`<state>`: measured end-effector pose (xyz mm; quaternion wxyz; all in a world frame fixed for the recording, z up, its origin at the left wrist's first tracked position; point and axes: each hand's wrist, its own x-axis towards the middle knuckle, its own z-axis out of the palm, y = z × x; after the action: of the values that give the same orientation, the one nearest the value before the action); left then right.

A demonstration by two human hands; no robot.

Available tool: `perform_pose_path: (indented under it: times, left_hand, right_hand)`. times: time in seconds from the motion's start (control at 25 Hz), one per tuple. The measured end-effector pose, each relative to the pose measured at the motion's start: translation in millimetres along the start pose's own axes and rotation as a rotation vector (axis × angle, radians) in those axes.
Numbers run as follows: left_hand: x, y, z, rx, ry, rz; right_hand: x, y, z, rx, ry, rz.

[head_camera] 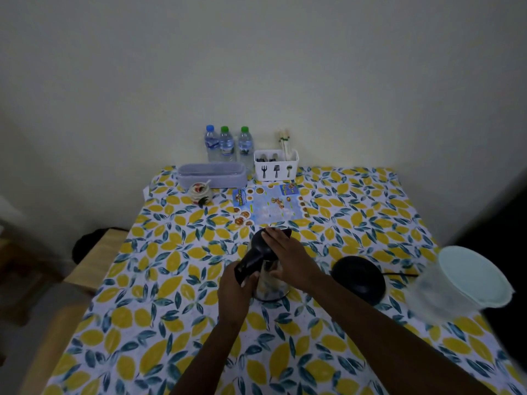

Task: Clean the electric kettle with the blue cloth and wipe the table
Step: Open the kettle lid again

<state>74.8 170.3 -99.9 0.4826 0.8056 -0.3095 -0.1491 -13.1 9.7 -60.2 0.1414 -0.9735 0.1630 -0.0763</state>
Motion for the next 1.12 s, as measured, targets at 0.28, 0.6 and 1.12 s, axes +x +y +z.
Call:
perform_pose_path:
  times: [0.28,0.6,1.12]
  left_hand:
    - [9.9,8.9,-2.3,-0.182,0.009,-0.144]
    - [12.6,58.2,44.0,-0.139,-0.171,-0.088]
    - [53.6,152.0,162.2,-0.090,-0.537,0.079]
  right_hand:
    - [-8.7,-0.2,7.5,0.127,0.064,0.022]
    - [-61.3,36.3,-22.9,0.124,0.230,0.202]
    - [-129.1,131.8,-68.8,-0.006,0.457,0.584]
